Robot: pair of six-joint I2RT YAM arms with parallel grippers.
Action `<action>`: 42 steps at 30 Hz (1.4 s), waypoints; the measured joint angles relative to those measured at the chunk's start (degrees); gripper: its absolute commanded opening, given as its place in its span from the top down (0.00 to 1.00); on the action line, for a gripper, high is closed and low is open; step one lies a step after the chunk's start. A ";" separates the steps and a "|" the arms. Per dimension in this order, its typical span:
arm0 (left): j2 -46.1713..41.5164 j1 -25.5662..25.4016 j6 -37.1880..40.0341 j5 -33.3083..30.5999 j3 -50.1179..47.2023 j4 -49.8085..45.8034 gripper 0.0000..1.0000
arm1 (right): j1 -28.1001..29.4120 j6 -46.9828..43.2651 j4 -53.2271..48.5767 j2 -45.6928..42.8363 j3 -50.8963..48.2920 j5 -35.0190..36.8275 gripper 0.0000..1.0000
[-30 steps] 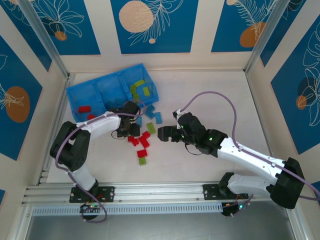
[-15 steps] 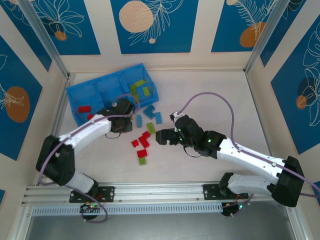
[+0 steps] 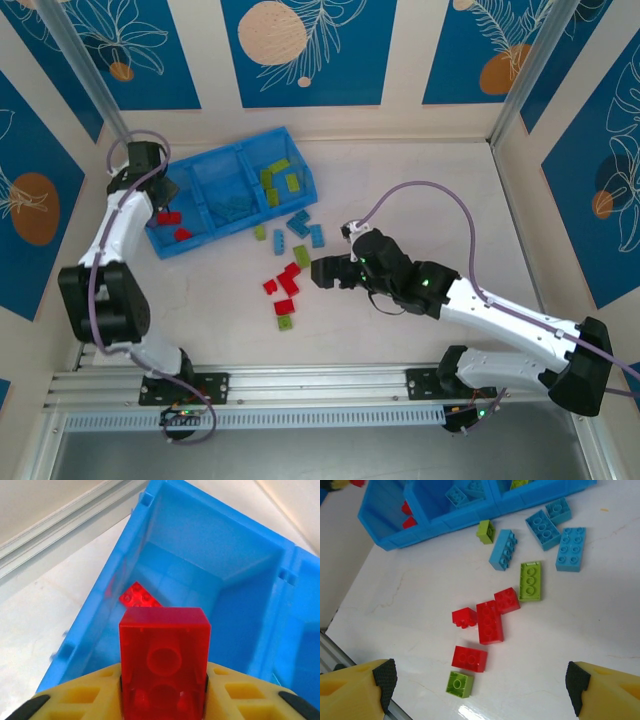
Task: Sort the legos into containers by color
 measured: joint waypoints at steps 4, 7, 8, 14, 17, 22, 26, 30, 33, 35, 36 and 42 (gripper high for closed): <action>5.51 0.48 -0.94 1.31 2.34 -0.24 0.39 | 0.02 0.02 -1.66 -0.15 1.18 0.20 0.10; 4.94 0.46 -1.14 3.23 2.03 -0.26 0.38 | 0.31 0.04 -2.58 -0.22 1.18 0.81 0.10; 3.78 0.42 -1.36 4.26 1.31 0.24 0.38 | 0.33 0.04 -2.62 -0.22 1.18 1.01 0.09; -14.62 -5.92 -2.23 11.50 -8.39 2.56 0.38 | -1.14 -1.16 -2.10 3.23 1.18 2.80 0.09; -24.87 -18.38 0.63 11.19 -10.10 2.34 0.36 | -3.82 -2.60 -1.88 9.14 1.42 2.78 0.09; -36.26 -37.88 7.06 9.14 -12.04 -4.04 0.30 | -9.03 -5.99 -0.39 20.90 4.63 1.42 0.10; -37.55 -43.82 14.84 10.71 -12.50 -12.22 0.14 | -11.91 -8.72 1.55 30.32 10.99 0.22 0.14; -37.40 -44.44 24.39 13.64 -14.88 -17.22 0.00 | -13.40 -11.58 2.54 40.92 19.80 0.44 0.19; -38.77 -44.50 29.90 13.16 -17.38 -18.03 0.00 | -14.01 -13.35 2.14 47.34 25.31 0.94 0.23; -39.98 -44.50 32.81 11.58 -19.65 -17.40 0.00 | -14.36 -14.25 1.51 50.77 28.00 1.05 0.26; -40.48 -44.50 33.90 10.49 -20.87 -16.94 0.00 | -14.47 -14.56 1.03 52.04 28.92 1.07 0.28; -43.17 -43.39 36.72 3.43 -25.66 -15.10 0.00 | -14.71 -14.73 -1.01 57.11 31.30 0.28 0.52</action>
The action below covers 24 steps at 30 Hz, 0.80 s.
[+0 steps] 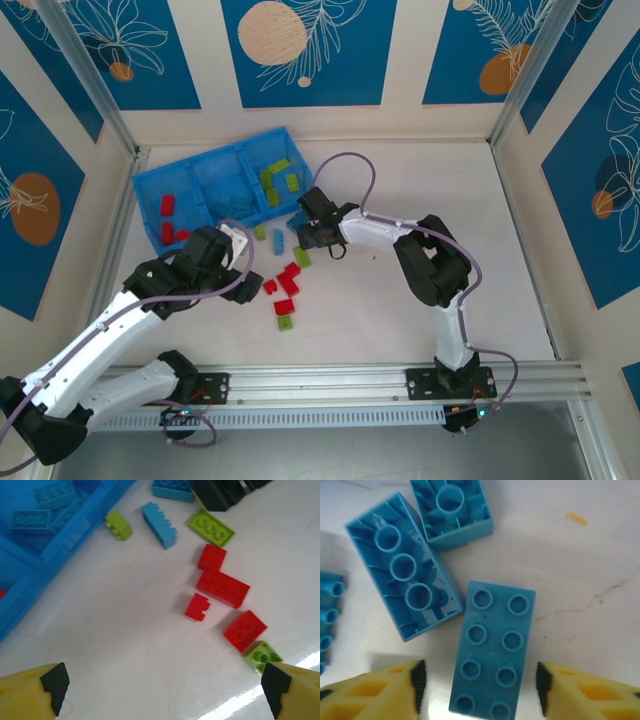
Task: Sort the legos into containers by color
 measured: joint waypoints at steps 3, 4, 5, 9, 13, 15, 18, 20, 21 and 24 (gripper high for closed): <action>-3.23 1.53 -0.02 -2.12 -1.22 0.94 0.00 | 0.00 1.29 -0.55 2.01 0.85 0.70 0.69; -4.28 1.79 -0.04 -2.75 -1.57 1.18 0.00 | 0.02 1.70 -0.87 1.79 1.20 0.74 0.71; -5.07 1.97 -0.04 -3.34 -1.75 1.18 0.00 | 0.02 2.25 -0.72 1.79 1.38 0.85 0.71; -5.75 2.69 -0.35 -6.54 -1.84 1.33 0.00 | 0.96 3.28 -1.16 -0.09 -0.04 3.26 0.72; -5.44 4.48 -1.57 -9.53 -1.95 1.40 0.00 | 4.76 3.61 -0.46 -10.05 -3.78 7.34 0.73; -5.81 5.77 -2.12 -10.45 -2.14 1.57 0.00 | 7.74 2.91 2.19 -15.32 -4.04 7.98 0.73; -7.21 8.46 -2.78 -10.99 -2.51 2.08 0.00 | 12.50 0.26 7.67 -18.73 -1.09 7.41 0.73; -8.46 10.27 -3.26 -11.17 -2.73 2.78 0.00 | 14.99 -1.40 10.14 -16.57 3.76 6.40 0.73; -9.11 11.08 -3.34 -11.21 -2.78 3.04 0.00 | 15.82 -2.03 10.86 -13.99 7.43 5.92 0.74; -10.93 12.57 -3.54 -11.17 -3.13 4.11 0.00 | 16.17 -3.89 11.23 -3.61 19.41 5.51 0.75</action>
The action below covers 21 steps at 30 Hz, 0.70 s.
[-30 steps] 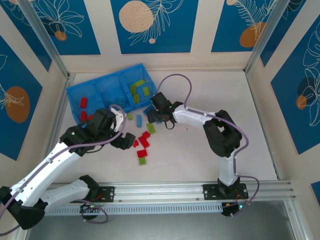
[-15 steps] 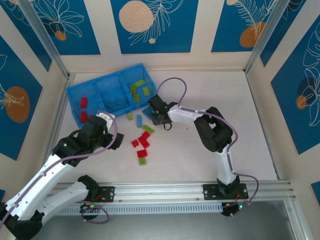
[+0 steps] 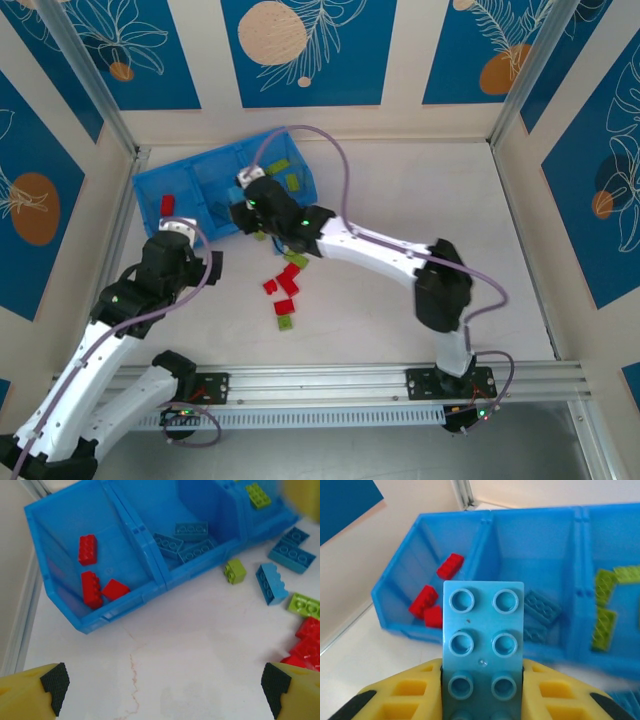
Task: Sort the legos into containers by color
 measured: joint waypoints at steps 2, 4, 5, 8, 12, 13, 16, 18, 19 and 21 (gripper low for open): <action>-0.61 0.48 -0.07 -0.02 -0.26 0.28 0.00 | -0.68 -0.94 -1.20 7.45 7.96 -0.04 0.75; -1.20 0.98 -0.11 -0.11 -0.37 0.46 0.00 | -1.84 -1.66 -3.28 15.96 16.90 -0.11 0.75; -1.29 1.18 -0.13 -0.15 -0.42 0.57 0.00 | -2.40 -2.01 -4.50 19.56 20.90 -0.13 0.75; -1.81 2.03 -0.11 -0.11 -0.63 0.81 0.00 | -4.31 -3.52 -9.18 30.58 34.64 -0.85 0.73; -2.08 2.84 -0.11 0.09 -0.94 1.09 0.00 | -6.64 -5.46 -13.35 42.03 51.82 -3.82 0.59; -2.29 2.93 -0.11 0.13 -0.96 1.09 0.00 | -7.06 -5.90 -13.53 42.75 52.96 -4.79 0.52; -2.75 2.99 -0.11 0.22 -1.11 1.25 0.00 | -7.96 -6.54 -13.20 42.60 53.33 -7.76 0.43; -3.23 3.04 -0.11 0.22 -1.38 1.49 0.00 | -8.02 -6.75 -13.20 41.97 53.33 -8.68 0.43; -3.45 3.04 -0.11 0.22 -1.49 1.57 0.00 | -7.96 -6.71 -13.44 41.40 53.33 -9.25 0.43; -3.50 3.10 -0.11 0.22 -1.62 1.77 0.00 | -7.69 -6.64 -14.67 40.00 53.31 -9.97 0.43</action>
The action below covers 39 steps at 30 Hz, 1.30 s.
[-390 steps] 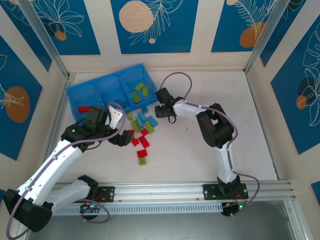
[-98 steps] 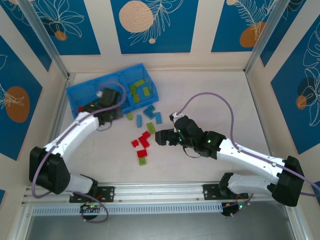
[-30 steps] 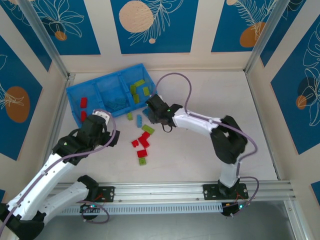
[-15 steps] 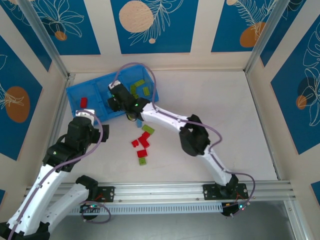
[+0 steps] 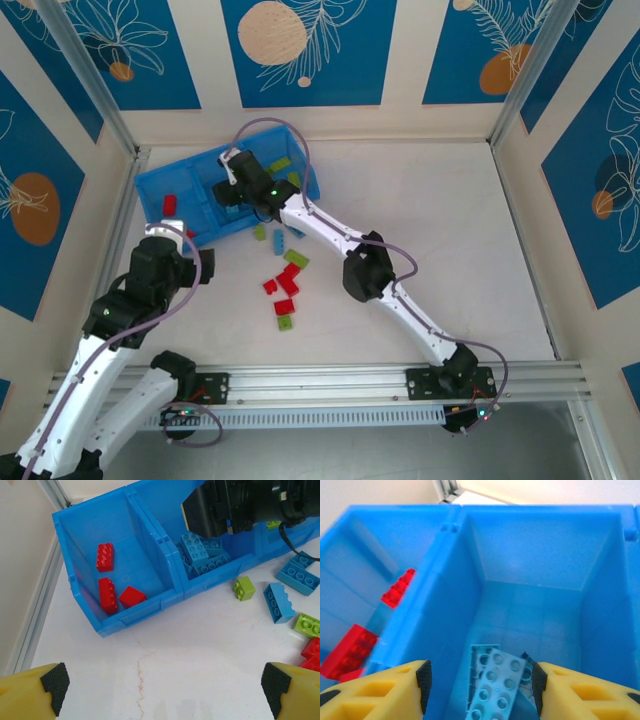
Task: Sort the legos into containers by color
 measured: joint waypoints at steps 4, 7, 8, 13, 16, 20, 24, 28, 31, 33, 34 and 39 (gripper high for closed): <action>0.17 0.55 0.00 0.02 -0.07 0.28 0.00 | 0.83 1.07 -3.32 -7.93 -4.52 -2.21 0.43; 0.61 0.68 -0.02 0.04 -0.13 0.44 0.00 | 1.46 2.12 -5.22 -17.27 -11.87 -4.09 0.42; 0.81 0.68 -0.02 0.07 -0.15 0.44 0.00 | 1.66 2.43 -5.09 -21.14 -15.65 -4.92 0.41; 2.34 0.83 -0.04 2.01 -0.17 0.39 0.00 | 2.38 5.25 -0.70 -44.15 -43.41 -7.19 0.39; 2.73 0.87 0.31 5.77 -0.17 0.46 0.00 | 2.73 8.26 2.14 -52.65 -56.68 -6.40 0.38; 2.58 0.90 1.20 10.10 -0.20 0.76 0.00 | 3.45 12.66 3.37 -52.35 -64.48 -3.06 0.37; 2.32 0.92 2.19 12.59 -0.33 1.38 0.00 | 4.59 15.87 1.70 -42.80 -62.36 1.51 0.37; 2.21 0.94 3.52 13.42 -0.63 1.53 0.00 | 5.38 16.55 -0.72 -32.04 -55.25 4.92 0.38; 2.21 0.94 4.13 13.79 -0.83 1.53 0.00 | 5.49 16.55 -3.58 -25.16 -47.15 6.67 0.39; 2.19 0.94 4.55 14.10 -0.87 1.53 0.00 | 5.49 16.55 -5.01 -21.75 -42.16 8.13 0.42; 2.05 0.94 4.74 14.23 -0.87 1.53 0.00 | 5.46 16.57 -5.68 -20.44 -40.09 8.76 0.43; 1.20 0.94 5.14 14.49 -1.27 1.60 0.00 | 5.11 16.55 -7.91 -15.85 -33.57 11.28 0.45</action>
